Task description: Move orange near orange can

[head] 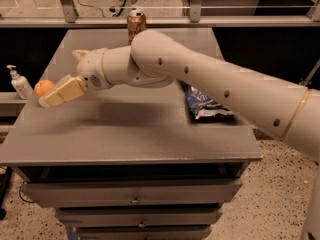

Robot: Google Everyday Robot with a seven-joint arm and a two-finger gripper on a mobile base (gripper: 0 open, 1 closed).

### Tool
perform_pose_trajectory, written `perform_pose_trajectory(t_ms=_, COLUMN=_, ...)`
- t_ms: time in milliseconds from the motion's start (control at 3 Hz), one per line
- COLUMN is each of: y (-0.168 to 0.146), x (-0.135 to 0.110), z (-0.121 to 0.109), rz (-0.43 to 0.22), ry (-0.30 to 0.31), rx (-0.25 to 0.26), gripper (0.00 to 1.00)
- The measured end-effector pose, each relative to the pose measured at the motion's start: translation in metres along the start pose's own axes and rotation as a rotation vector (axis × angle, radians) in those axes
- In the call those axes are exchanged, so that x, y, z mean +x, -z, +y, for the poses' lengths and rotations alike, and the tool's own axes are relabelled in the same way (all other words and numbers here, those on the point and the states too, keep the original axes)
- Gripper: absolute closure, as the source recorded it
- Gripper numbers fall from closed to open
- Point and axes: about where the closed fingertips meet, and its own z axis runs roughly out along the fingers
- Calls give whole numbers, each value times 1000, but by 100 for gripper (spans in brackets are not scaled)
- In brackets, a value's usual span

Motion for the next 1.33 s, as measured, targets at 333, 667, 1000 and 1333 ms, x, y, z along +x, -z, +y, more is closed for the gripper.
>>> perform_pose_trajectory(t_ms=333, y=-25, x=10, z=-3, rz=-10, ry=0, rx=-4, gripper=0)
perform_pose_trajectory(t_ms=667, y=-44, x=18, z=-2, rz=-22, ry=-6, rx=-12, gripper=0)
perform_pose_trajectory(t_ms=1000, y=-59, x=23, z=2, rz=-31, ry=-10, rx=-26, gripper=0)
perform_pose_trajectory(t_ms=1333, y=-70, x=28, z=6, rz=-29, ry=-8, rx=-42, gripper=16)
